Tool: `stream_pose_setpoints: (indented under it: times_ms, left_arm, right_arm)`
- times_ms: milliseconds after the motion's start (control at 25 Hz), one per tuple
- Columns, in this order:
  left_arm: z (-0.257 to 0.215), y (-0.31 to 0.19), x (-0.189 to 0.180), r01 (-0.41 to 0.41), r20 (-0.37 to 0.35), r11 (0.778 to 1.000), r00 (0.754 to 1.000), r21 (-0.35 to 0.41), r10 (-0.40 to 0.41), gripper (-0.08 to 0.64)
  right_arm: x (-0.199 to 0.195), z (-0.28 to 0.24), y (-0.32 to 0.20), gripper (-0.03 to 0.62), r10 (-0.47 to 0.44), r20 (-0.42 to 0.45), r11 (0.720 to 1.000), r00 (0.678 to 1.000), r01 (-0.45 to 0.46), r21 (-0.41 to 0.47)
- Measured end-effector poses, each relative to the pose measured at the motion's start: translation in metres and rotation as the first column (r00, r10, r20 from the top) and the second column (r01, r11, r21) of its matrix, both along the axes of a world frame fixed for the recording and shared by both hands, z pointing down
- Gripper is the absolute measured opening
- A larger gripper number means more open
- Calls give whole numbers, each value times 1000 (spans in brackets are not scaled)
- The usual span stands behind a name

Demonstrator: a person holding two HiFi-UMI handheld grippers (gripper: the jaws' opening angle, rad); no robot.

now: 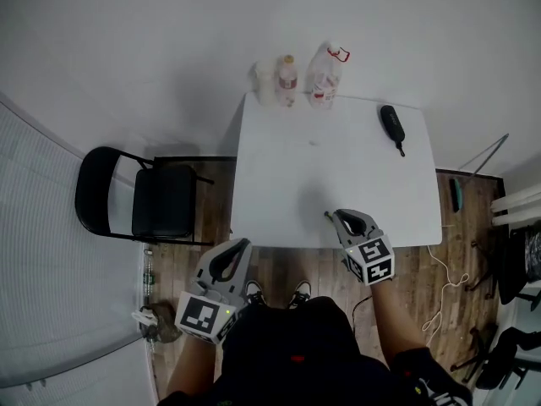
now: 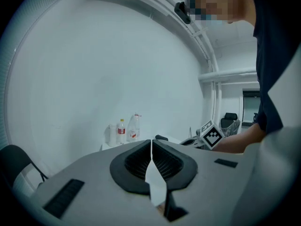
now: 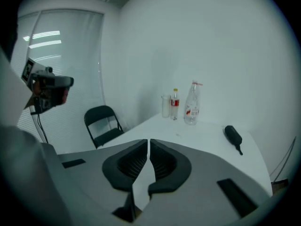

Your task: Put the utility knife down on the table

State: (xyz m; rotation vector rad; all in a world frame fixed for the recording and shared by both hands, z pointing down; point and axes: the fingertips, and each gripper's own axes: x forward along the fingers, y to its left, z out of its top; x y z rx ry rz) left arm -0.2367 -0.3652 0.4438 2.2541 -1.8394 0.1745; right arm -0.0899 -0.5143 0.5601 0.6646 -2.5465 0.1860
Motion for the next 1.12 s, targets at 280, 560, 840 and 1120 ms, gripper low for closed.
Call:
stream_pose_setpoints:
  times_ms: [280,560,840,1120]
  left_arm:
    - [-34,-4,3,-81,10,994,997,73,80,29]
    - [-69,-13,17,-172,21,973,985,151,171,29]
    - [-86,-21,36,-258,51,945,966,199,253,29]
    - [-87,-24,47,-306,43,931,952,198,304,29]
  right_arm:
    - [3,-131,51,28,-2,231,976,973,-48,211]
    - [28,-220,89,23,39,321,907,946,-169,386]
    - [63,-230,90,23,156,378,892,913,-295,343]
    - [66,-227,98,23,177,312,871,933,-296,393]
